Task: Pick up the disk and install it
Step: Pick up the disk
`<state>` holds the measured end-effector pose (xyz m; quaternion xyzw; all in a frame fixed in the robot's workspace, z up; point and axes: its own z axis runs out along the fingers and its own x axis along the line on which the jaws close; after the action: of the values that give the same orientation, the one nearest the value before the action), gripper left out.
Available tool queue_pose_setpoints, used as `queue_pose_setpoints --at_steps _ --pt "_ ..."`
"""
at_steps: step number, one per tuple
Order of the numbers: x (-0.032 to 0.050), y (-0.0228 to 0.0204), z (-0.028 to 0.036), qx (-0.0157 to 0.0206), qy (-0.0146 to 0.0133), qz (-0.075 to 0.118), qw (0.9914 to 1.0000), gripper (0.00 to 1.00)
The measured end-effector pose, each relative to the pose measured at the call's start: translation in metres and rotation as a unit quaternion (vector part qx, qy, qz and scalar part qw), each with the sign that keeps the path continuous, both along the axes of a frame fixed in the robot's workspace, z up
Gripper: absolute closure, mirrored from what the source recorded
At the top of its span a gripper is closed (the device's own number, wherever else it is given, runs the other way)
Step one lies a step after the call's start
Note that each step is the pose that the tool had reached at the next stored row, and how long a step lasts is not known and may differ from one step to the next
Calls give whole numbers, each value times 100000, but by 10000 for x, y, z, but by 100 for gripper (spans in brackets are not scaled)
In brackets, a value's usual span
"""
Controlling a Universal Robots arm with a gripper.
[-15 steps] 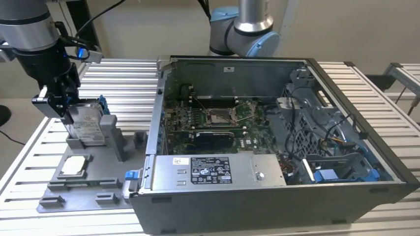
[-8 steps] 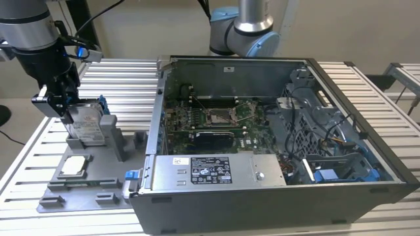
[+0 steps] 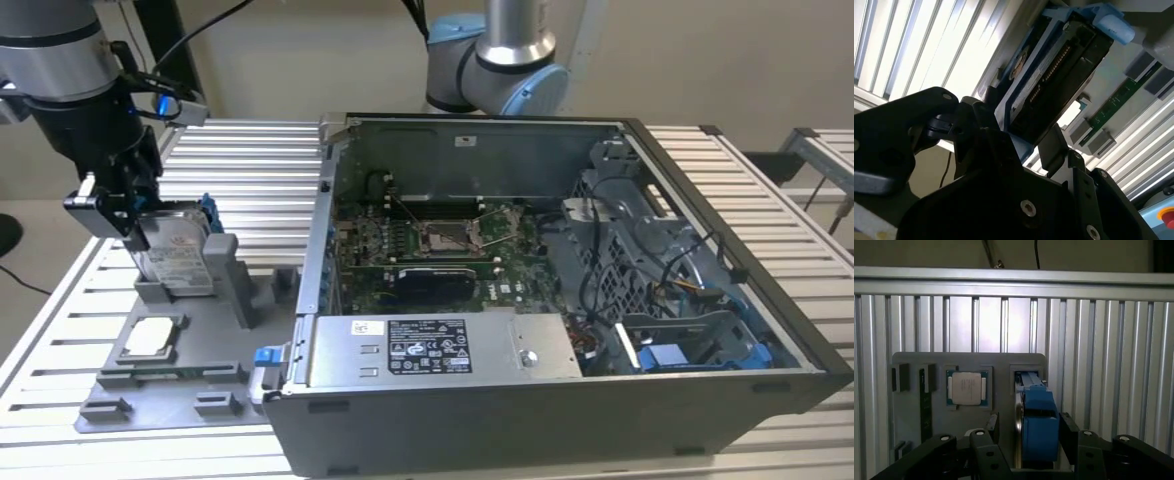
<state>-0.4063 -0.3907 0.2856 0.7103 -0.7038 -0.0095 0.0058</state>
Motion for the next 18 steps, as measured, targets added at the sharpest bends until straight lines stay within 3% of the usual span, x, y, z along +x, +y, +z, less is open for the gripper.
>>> queue_pose_setpoints --at_steps 1,18 --pt "0 0 1 -1 2 1 100000 100" --pt "0 -5 18 118 19 7 100000 100"
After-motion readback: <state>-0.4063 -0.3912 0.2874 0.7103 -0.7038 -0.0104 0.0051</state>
